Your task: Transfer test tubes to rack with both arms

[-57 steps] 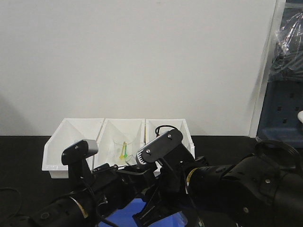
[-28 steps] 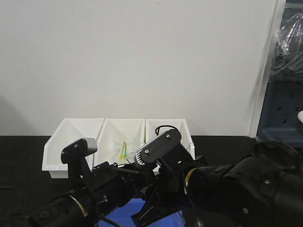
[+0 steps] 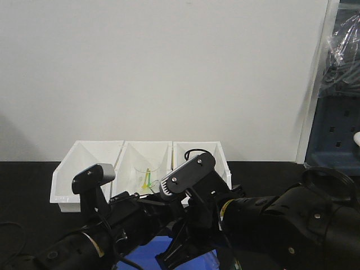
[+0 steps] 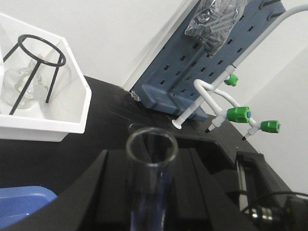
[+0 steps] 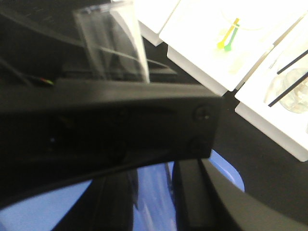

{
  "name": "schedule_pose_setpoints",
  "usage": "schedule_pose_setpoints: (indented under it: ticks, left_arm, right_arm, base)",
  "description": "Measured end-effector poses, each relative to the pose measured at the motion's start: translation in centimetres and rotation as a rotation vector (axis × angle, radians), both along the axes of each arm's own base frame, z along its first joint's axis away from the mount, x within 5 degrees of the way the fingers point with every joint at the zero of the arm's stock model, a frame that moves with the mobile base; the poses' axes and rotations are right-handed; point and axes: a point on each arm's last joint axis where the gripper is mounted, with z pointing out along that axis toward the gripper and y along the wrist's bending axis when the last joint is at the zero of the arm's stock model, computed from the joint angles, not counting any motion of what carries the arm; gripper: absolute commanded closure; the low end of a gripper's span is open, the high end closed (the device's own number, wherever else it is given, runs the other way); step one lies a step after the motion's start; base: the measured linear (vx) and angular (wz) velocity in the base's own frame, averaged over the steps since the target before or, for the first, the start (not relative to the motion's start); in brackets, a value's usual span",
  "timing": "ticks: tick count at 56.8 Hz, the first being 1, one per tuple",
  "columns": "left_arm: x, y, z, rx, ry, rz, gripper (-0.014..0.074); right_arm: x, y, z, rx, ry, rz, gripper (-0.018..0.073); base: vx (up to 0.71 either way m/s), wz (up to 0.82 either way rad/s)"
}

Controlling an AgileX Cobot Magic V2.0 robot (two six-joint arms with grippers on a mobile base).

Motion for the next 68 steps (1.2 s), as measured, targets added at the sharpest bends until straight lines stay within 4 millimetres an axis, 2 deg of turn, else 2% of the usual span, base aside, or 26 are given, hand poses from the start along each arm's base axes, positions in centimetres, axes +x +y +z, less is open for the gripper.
schedule_pose_setpoints:
  ticks: [8, 14, 38, 44, 58, 64, 68]
  left_arm:
    - [0.0, 0.0, 0.0, -0.001, -0.002, 0.000, 0.0232]
    - [0.0, 0.0, 0.1, -0.005, -0.006, 0.000, 0.0183]
    - [0.0, 0.0, 0.3, -0.020, -0.023, 0.001, 0.0174]
    - [0.0, 0.0, 0.3, -0.020, -0.023, 0.001, 0.0174]
    - [0.0, 0.0, 0.3, -0.020, -0.023, 0.001, 0.0174]
    - [0.0, 0.0, 0.2, -0.015, -0.018, 0.001, 0.0175]
    - [0.0, 0.0, 0.1, -0.004, -0.011, 0.000, 0.0175]
  right_arm:
    - [0.0, 0.0, 0.0, 0.002, -0.001, 0.000, 0.0569]
    - [0.0, 0.0, 0.0, 0.003, -0.001, -0.001, 0.0568]
    - [0.4, -0.5, 0.1, 0.009, -0.003, -0.023, 0.0568]
    - [1.3, -1.8, 0.1, 0.030, 0.011, -0.087, 0.0568]
    - [4.0, -6.5, 0.3, 0.065, -0.007, -0.253, 0.0568]
    - [4.4, -9.3, 1.5, 0.149, -0.050, -0.353, 0.0568]
    - [3.9, -11.3, 2.6, 0.198, -0.113, -0.402, 0.0568]
  base:
    - [0.00, 0.00]
    - [0.00, 0.00]
    - [0.00, 0.00]
    - [0.00, 0.00]
    - [0.00, 0.00]
    - [0.00, 0.00]
    - [0.00, 0.00]
